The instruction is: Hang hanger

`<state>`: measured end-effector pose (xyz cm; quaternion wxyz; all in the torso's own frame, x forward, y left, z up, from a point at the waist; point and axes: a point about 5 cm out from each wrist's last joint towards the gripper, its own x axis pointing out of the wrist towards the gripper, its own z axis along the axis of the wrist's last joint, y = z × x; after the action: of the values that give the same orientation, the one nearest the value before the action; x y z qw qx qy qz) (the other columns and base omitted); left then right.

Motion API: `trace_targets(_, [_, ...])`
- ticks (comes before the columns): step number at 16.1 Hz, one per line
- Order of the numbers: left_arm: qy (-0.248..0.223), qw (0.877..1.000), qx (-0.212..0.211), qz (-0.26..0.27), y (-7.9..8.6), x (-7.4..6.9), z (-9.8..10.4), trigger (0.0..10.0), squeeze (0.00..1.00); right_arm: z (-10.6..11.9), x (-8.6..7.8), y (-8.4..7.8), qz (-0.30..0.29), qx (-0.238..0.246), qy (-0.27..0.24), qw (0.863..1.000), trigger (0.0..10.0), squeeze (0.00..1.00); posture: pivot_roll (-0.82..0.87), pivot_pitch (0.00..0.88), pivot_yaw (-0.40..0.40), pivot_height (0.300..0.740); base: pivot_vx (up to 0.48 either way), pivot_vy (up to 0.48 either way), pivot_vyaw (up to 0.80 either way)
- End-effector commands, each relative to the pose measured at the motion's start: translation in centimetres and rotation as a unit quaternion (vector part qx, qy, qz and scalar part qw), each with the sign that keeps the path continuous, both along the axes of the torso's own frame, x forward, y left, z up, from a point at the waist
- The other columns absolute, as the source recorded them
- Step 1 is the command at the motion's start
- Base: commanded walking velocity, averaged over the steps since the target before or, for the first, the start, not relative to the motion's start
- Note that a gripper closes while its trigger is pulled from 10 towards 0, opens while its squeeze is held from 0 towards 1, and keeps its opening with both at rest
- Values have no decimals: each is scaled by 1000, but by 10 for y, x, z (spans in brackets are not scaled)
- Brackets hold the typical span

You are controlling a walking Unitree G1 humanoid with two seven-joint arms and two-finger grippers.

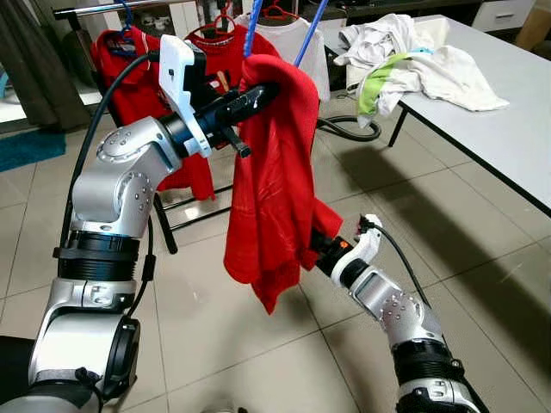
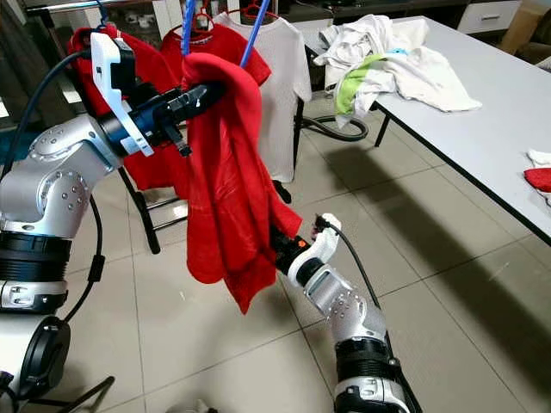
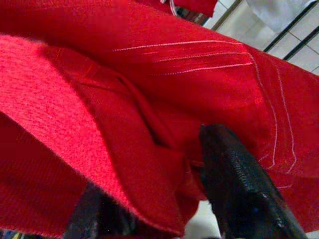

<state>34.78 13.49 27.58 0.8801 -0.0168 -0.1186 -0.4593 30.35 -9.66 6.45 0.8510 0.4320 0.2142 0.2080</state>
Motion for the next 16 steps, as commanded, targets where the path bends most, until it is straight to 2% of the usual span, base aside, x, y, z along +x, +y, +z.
trace_targets(1, [-28, 1000, -13, 7, 4, -1, 13, 0, 0, 1, 2, -2, -10, 7, 5, 1000, 0, 0, 56, 0, 30, 740, 0, 0, 0])
trace_targets(7, [-32, 999, -13, 12, 5, -1, 13, 0, 0, 4, 3, -4, 8, -4, -9, 1000, 0, 0, 49, 0, 17, 740, 0, 0, 0])
trace_targets(13, [-32, 999, -3, 18, 8, -3, 5, 0, 0, 5, 8, -20, -8, -26, -13, 1000, 0, 0, 38, 0, 0, 740, 0, 0, 0])
trace_targets(16, [-19, 999, 27, 9, 9, -8, -9, 0, 0, 8, 11, -33, -17, -74, -30, 997, 0, 0, 33, 0, -7, 740, 0, 0, 0])
